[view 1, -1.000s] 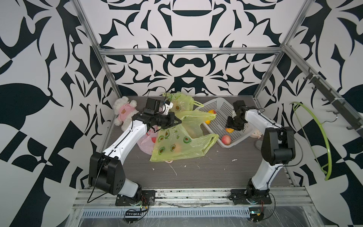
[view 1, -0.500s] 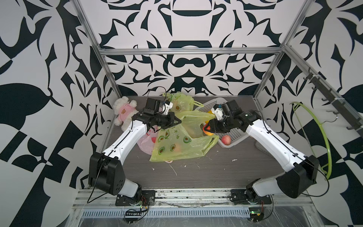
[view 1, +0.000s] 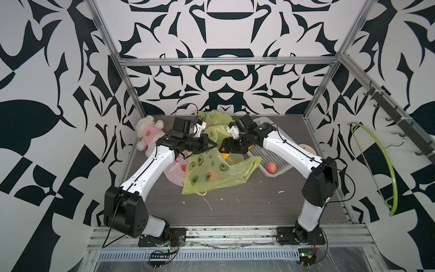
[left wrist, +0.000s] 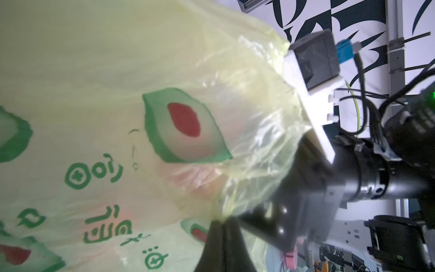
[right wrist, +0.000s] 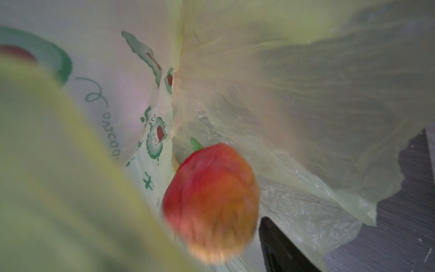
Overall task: Place the peach into a plastic bag & tie a knot
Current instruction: Place the peach in the plastic bag, then pick up the peach from the basket.
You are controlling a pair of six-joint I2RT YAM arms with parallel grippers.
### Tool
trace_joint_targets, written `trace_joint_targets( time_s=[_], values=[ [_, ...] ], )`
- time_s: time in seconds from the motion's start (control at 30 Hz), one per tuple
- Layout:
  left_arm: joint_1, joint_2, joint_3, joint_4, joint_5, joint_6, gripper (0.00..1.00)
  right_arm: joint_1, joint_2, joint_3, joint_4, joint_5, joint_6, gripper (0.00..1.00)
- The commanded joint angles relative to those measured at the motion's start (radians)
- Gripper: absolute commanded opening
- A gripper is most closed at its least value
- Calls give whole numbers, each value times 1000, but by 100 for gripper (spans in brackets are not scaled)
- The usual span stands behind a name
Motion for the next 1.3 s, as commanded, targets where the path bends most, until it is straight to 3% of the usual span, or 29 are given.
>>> trace_joint_targets(
  time_s=[0.0, 0.13, 0.27, 0.4, 0.7, 0.9, 1.27],
  values=[
    [5, -3, -14, 23, 7, -3, 0, -17, -126, 3, -39, 27, -49, 77],
    [4, 14, -6, 25, 12, 5, 0, -95, -315, -102, -103, 104, -98, 78],
    [7, 26, 1, 25, 14, 13, 0, -324, -525, -243, -136, 114, -133, 76],
    [5, 38, 3, 33, 21, 11, 0, -504, -545, -314, -187, 124, -165, 75],
    [6, 33, -11, 42, 29, 8, 0, -513, -330, -415, -131, 249, -189, 75],
    [6, 37, -19, 53, 30, 8, 0, -509, -229, -446, -92, 259, -203, 75],
    [6, 57, -12, 58, 36, 14, 0, -426, -51, -439, -62, 320, -187, 70]
  ],
)
